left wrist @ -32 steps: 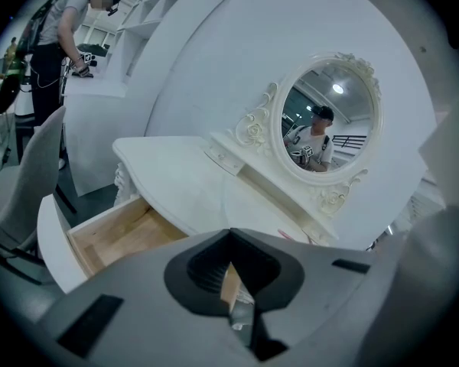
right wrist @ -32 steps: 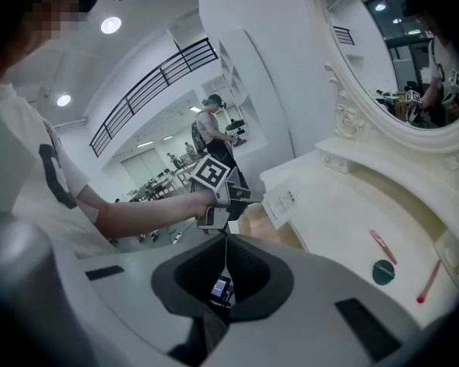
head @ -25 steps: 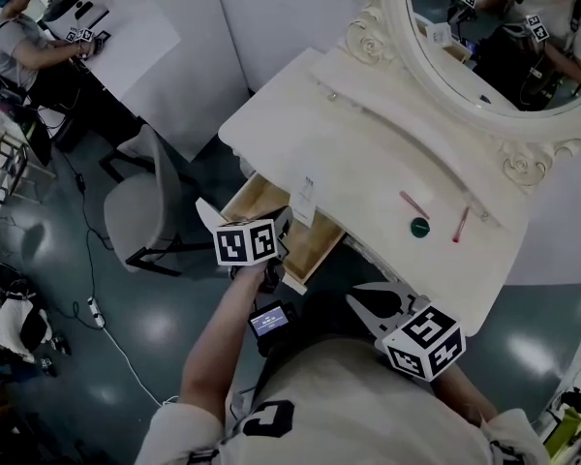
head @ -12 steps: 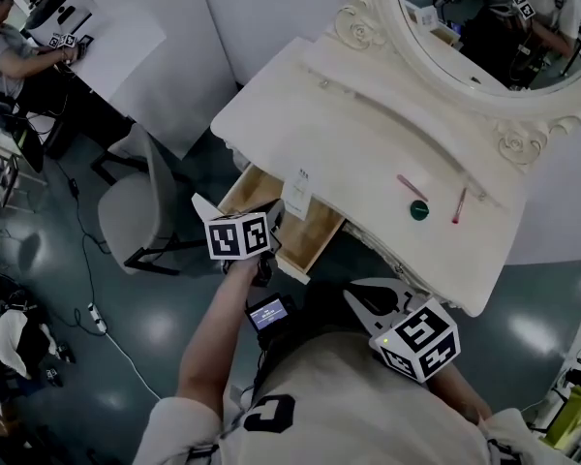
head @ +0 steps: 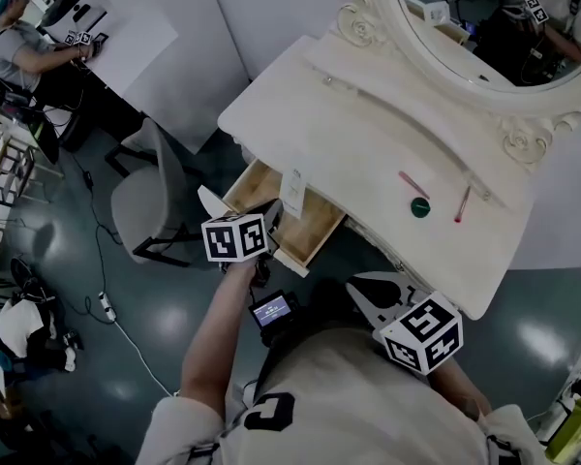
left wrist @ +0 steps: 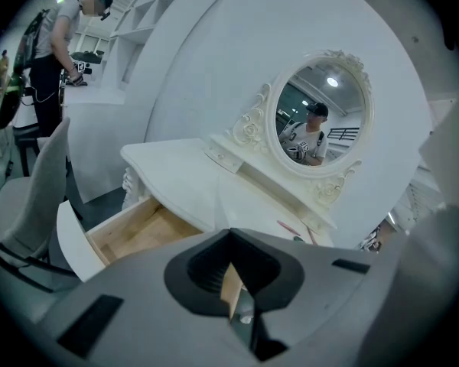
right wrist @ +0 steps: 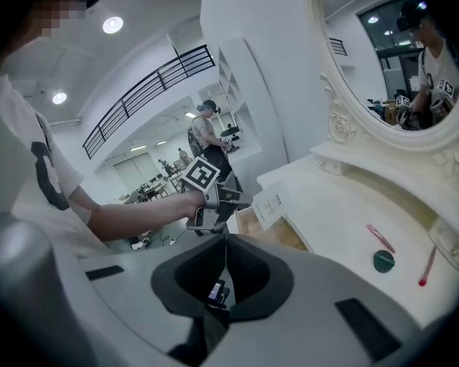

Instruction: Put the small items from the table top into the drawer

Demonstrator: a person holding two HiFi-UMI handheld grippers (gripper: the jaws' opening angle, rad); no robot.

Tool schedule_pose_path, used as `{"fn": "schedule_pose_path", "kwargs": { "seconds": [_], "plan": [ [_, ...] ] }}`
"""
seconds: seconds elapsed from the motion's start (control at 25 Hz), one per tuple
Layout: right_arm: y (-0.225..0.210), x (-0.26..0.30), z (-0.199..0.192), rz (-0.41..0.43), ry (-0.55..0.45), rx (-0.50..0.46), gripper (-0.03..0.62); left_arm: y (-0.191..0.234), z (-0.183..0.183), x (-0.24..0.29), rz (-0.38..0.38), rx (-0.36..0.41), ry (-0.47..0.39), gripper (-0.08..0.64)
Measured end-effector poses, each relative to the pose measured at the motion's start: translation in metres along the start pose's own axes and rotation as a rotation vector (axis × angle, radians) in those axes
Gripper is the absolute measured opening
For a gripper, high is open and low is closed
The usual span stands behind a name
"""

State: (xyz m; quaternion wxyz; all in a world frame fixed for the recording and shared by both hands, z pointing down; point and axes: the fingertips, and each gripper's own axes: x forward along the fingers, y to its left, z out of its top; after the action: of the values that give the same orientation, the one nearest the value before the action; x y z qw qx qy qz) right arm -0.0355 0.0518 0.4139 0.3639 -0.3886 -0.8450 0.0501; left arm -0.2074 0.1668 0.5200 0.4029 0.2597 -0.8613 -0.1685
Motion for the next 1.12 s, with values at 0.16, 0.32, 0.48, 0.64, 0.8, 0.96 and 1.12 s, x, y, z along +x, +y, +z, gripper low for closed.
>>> {"fn": "schedule_pose_path", "kwargs": {
  "seconds": [0.16, 0.32, 0.48, 0.64, 0.8, 0.96, 1.12],
  "plan": [
    [0.007, -0.008, -0.002, 0.055, -0.019, -0.026, 0.028, -0.006, -0.005, -0.012, 0.031, 0.001, -0.014, 0.057],
    [0.013, -0.011, -0.005, 0.107, -0.021, -0.049, 0.028, -0.01, -0.009, -0.024, 0.063, 0.007, -0.027, 0.057],
    [0.017, -0.014, -0.005, 0.143, -0.039, -0.085, 0.028, -0.009, -0.014, -0.034, 0.104, 0.028, -0.033, 0.057],
    [0.021, -0.015, -0.005, 0.177, -0.049, -0.1, 0.028, -0.005, -0.019, -0.047, 0.138, 0.028, -0.039, 0.057],
    [0.023, -0.015, -0.008, 0.194, -0.054, -0.092, 0.028, -0.002, -0.025, -0.059, 0.166, 0.03, -0.048, 0.057],
    [0.028, -0.013, -0.011, 0.218, -0.046, -0.096, 0.028, 0.0, -0.031, -0.073, 0.185, 0.02, -0.059, 0.057],
    [0.033, -0.009, -0.014, 0.244, -0.038, -0.092, 0.028, 0.004, -0.036, -0.082, 0.203, 0.004, -0.064, 0.057]
  ]
}}
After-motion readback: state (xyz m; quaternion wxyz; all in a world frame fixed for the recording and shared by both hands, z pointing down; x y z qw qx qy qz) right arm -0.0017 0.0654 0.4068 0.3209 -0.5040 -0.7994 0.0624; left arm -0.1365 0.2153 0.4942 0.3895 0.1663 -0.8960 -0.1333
